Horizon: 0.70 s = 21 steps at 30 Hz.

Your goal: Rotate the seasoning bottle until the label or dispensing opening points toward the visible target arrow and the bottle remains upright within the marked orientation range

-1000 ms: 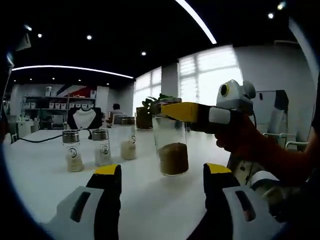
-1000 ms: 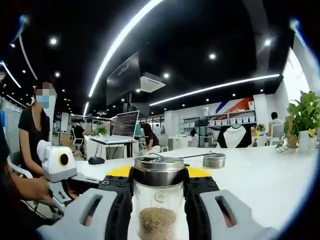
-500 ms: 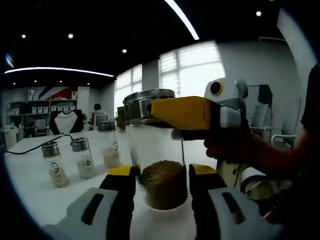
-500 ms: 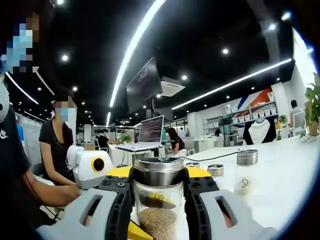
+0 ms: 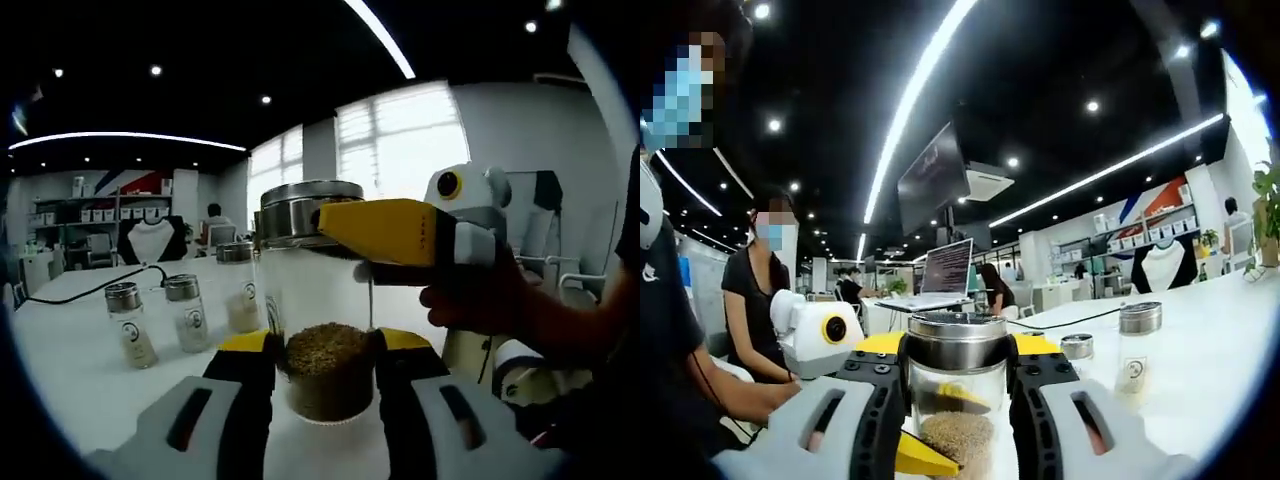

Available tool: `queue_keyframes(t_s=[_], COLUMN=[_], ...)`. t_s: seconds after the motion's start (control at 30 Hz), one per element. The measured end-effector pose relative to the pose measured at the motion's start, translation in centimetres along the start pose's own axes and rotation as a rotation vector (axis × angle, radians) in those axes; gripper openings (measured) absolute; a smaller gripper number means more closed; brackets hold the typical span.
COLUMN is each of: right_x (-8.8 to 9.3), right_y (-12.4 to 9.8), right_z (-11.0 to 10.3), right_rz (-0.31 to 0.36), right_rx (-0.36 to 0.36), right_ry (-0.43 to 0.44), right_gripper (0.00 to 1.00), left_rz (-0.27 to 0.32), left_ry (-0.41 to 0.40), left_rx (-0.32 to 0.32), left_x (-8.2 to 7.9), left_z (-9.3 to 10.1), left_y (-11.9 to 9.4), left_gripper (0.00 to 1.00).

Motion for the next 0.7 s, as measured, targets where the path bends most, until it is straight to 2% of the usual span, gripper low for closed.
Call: queue_keyframes(t_s=[0.1, 0.13, 0.23, 0.33, 0.4, 0.57, 0.7], right_x=[0.0, 0.1, 0.1, 0.2, 0.4, 0.8, 1.1], right_y=[0.1, 0.2, 0.6, 1.0, 1.4, 2.1, 2.2], right_z=[-0.3, -0.5, -1.0, -1.5, -1.9, -1.9, -1.6], right_rz=[0.008, 0.007, -0.016, -0.041, -0.050, -0.049, -0.064], right_rx=[0.055, 0.072, 0.119, 0.175, 0.203, 0.249, 0.262], right_ry=[0.017, 0.005, -0.068, -0.102, -0.150, -0.175, -0.148], right_gripper=[0.36, 0.36, 0.37, 0.37, 0.38, 0.38, 0.38], left_rz=[-0.016, -0.020, -0.033, -0.051, -0.054, -0.045, -0.058], left_ry=[0.023, 0.069, 0.091, 0.137, 0.135, 0.100, 0.114], left_rx=[-0.076, -0.109, -0.151, -0.230, -0.284, -0.311, -0.325], left_x=[-0.2, -0.2, 0.0, 0.1, 0.2, 0.3, 0.8], left_z=[0.1, 0.2, 0.6, 0.8, 0.9, 1.1, 0.9], left_y=[-0.2, -0.2, 0.0, 0.1, 0.2, 0.2, 0.2], left_gripper=[0.41, 0.41, 0.41, 0.41, 0.41, 0.41, 0.41])
Point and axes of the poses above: the point that each gripper's makers call its tool centre point, and the gripper's own axes: y roughly forward along the fingers, z roughly to its right, x roughly out of its underside, the point moved 10 cm from there along -y, roughly backward along the fingers, and after that the axes turned 2 degrees about x, right-handed, at the moved point
